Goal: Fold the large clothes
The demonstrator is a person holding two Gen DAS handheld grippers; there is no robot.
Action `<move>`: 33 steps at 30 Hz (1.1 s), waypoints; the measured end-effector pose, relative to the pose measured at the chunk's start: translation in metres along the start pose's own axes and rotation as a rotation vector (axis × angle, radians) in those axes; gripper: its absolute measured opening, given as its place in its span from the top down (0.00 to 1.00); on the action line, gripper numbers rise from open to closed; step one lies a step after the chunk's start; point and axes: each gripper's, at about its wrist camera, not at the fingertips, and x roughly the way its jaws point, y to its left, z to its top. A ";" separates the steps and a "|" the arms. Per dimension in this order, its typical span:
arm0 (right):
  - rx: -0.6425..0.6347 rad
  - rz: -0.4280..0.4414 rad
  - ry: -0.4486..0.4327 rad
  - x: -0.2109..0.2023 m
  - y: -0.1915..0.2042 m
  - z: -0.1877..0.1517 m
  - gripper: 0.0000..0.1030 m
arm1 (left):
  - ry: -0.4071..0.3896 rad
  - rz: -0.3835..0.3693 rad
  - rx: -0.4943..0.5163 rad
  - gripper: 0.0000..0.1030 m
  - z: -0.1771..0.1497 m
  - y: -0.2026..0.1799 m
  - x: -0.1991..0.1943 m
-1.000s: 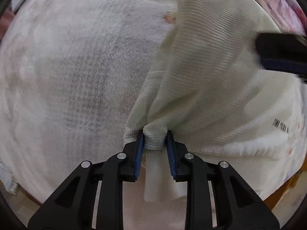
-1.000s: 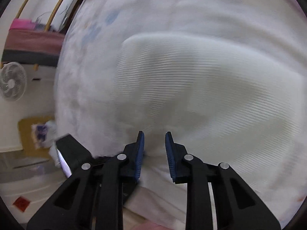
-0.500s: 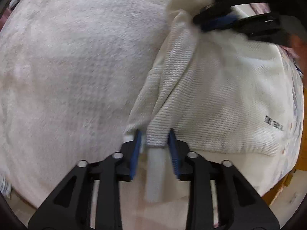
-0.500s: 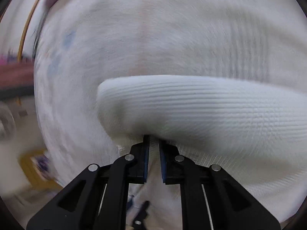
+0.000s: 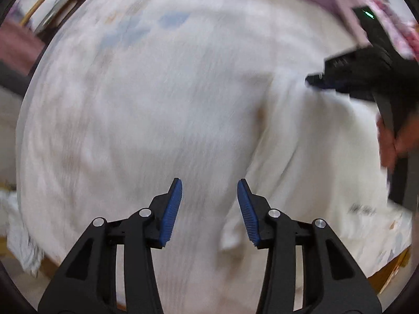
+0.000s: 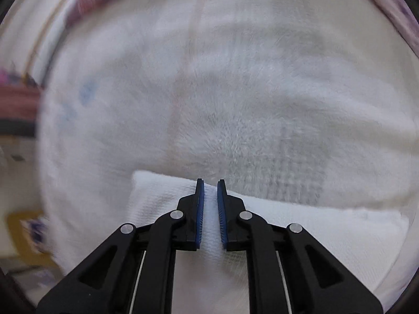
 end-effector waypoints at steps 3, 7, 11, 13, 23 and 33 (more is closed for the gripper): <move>-0.005 -0.036 -0.065 -0.061 -0.019 -0.017 0.89 | -0.064 -0.105 0.031 0.56 0.038 -0.036 0.002; 0.035 -0.257 -0.047 -0.083 -0.070 -0.051 0.86 | -0.016 -0.156 0.081 0.64 0.084 -0.083 0.054; 0.155 -0.208 0.002 -0.032 -0.131 -0.056 0.91 | 0.059 -0.170 0.069 0.66 0.101 -0.092 0.122; 0.188 -0.186 0.030 -0.022 -0.136 -0.046 0.91 | 0.091 -0.194 0.046 0.65 0.111 -0.086 0.125; 0.156 -0.177 0.199 -0.030 -0.110 -0.172 0.90 | 0.189 -0.089 0.148 0.66 -0.045 -0.064 0.058; 0.191 -0.179 0.244 -0.002 -0.105 -0.264 0.89 | 0.276 -0.148 0.023 0.64 -0.138 -0.024 0.066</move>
